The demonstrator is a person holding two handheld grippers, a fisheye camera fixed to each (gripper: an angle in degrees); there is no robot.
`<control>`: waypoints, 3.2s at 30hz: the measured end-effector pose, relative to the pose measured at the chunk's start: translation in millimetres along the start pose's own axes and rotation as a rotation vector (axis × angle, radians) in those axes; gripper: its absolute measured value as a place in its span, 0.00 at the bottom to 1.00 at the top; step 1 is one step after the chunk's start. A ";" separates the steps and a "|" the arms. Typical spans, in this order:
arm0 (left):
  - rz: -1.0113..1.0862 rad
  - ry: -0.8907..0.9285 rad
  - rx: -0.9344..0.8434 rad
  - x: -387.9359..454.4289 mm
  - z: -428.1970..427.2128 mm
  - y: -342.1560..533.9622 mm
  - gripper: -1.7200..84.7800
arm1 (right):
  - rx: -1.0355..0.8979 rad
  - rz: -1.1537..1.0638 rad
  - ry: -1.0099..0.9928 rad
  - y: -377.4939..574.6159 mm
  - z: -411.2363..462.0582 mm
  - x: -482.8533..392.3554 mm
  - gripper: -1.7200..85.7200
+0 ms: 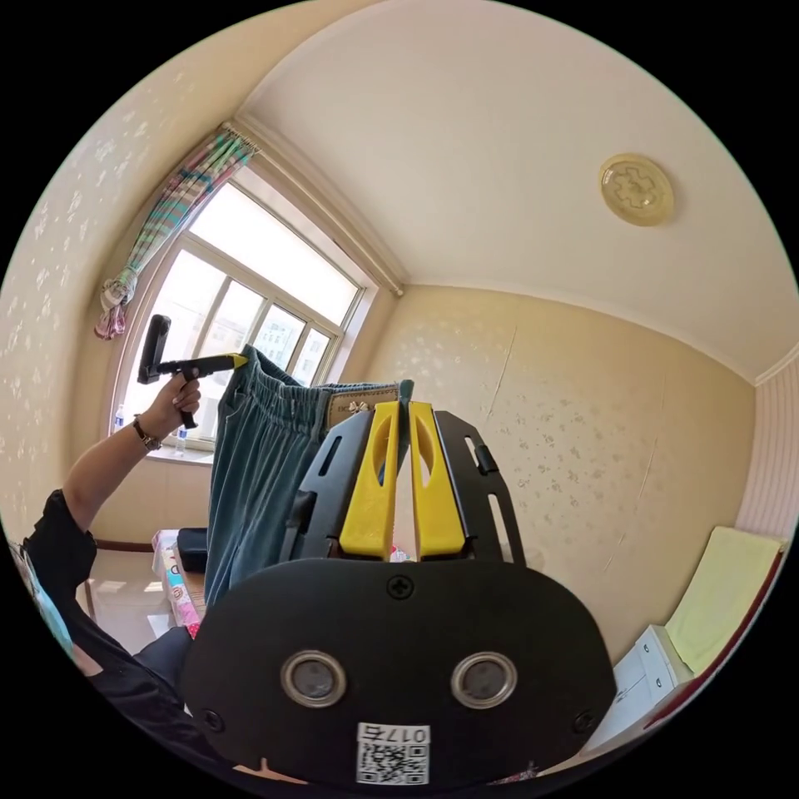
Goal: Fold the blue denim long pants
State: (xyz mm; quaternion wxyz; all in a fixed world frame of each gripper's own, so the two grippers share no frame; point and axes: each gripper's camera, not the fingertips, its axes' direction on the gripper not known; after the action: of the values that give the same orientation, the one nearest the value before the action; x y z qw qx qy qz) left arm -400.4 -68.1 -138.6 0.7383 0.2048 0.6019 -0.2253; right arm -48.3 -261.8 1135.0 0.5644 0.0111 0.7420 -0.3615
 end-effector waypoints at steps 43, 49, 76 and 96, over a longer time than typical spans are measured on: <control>-0.223 0.056 -0.965 -517.3 668.9 535.6 0.09 | -0.626 0.454 0.010 728.2 560.6 151.9 0.08; -0.507 0.178 -1.114 -543.1 566.7 749.0 0.10 | -1.041 0.575 -0.175 981.3 484.9 18.7 0.08; -0.634 -0.049 -1.213 -602.6 255.0 758.4 0.02 | -1.070 0.398 -0.569 952.2 129.2 -130.0 0.04; -0.715 -0.411 -1.116 -712.7 134.8 787.2 0.06 | -1.146 0.922 -0.473 1024.1 192.0 -162.2 0.09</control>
State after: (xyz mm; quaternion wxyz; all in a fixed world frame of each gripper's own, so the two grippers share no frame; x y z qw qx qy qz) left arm 38.8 557.3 611.0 0.7126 -0.4633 0.5064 -0.1457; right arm 604.7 452.4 716.2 0.7192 -0.0523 0.5932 0.3581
